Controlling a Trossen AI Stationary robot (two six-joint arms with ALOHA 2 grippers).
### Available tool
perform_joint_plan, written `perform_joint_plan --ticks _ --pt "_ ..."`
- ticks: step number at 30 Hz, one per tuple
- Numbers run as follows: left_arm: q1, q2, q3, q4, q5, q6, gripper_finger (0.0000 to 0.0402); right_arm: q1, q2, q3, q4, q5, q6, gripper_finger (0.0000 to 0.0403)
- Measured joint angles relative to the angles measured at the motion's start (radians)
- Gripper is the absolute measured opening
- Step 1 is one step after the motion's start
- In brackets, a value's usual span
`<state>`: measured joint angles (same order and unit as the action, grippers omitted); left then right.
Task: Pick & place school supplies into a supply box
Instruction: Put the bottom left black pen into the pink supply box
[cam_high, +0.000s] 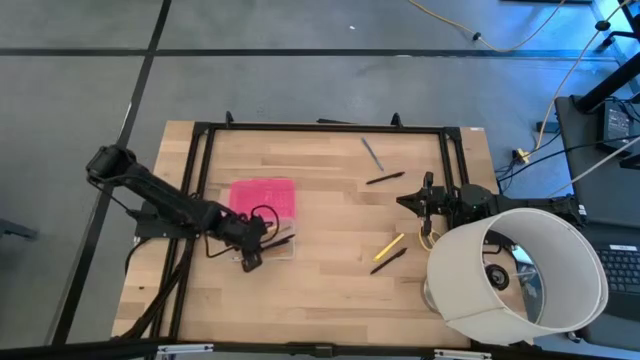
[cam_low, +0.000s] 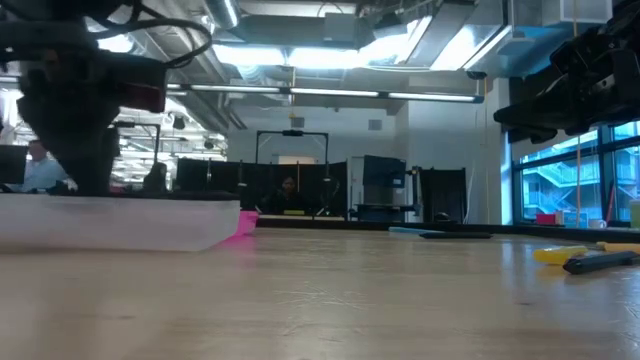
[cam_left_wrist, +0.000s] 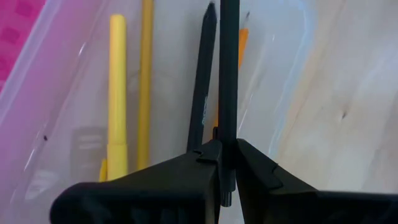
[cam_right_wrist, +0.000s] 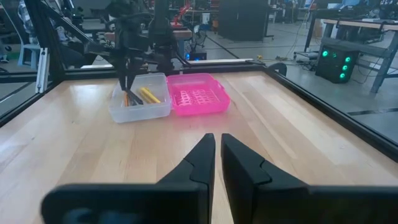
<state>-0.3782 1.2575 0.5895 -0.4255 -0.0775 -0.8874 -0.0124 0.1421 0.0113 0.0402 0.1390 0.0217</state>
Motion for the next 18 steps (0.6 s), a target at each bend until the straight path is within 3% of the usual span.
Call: perform_joint_plan --ticks 18 --pt "-0.032 0.000 -0.011 -0.085 -0.029 -0.042 0.0020 0.000 0.000 0.000 0.000 0.000 0.000 0.0034"
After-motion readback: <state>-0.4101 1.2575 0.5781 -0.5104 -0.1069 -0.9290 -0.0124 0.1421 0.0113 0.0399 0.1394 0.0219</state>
